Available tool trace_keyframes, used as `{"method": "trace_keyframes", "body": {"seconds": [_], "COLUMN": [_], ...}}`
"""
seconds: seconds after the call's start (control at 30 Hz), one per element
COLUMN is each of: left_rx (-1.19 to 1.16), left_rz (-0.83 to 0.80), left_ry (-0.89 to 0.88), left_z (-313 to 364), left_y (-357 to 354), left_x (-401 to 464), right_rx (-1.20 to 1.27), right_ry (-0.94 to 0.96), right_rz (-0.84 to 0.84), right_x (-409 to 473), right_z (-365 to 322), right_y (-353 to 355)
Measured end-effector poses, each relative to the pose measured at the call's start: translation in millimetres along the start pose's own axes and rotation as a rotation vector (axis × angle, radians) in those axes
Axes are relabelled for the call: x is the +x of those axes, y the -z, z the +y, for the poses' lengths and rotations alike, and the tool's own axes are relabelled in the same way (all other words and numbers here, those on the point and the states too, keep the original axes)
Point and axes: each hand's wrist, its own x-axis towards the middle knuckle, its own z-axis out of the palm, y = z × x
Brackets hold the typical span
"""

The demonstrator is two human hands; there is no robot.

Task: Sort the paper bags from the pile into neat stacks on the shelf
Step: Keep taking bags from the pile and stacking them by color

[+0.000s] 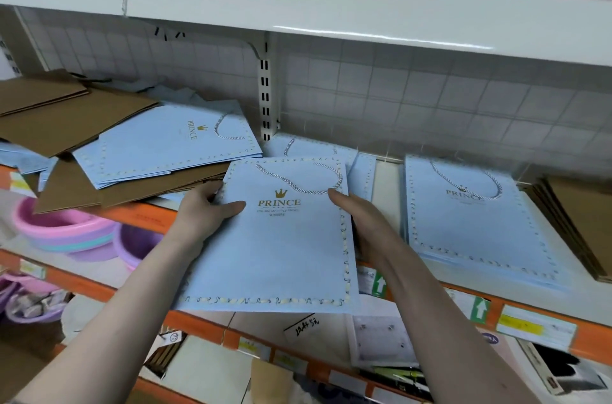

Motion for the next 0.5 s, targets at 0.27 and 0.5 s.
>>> {"method": "trace_keyframes", "body": {"seconds": [0.27,0.5], "left_rx": [-0.013,0.014], "left_rz": [0.064,0.084], "left_ry": [-0.035,-0.038], "left_z": [5.9,13.7], "left_y": [-0.9,-11.7], "left_x": [-23.3,-20.8], "right_rx": [0.029,-0.107], "right_ry": [-0.03,-0.03], "right_rz": [-0.011,0.147], "right_x": [-18.4,-18.9], "right_z": [-3.4,-10.1], "right_y": [-8.4,-7.5]}}
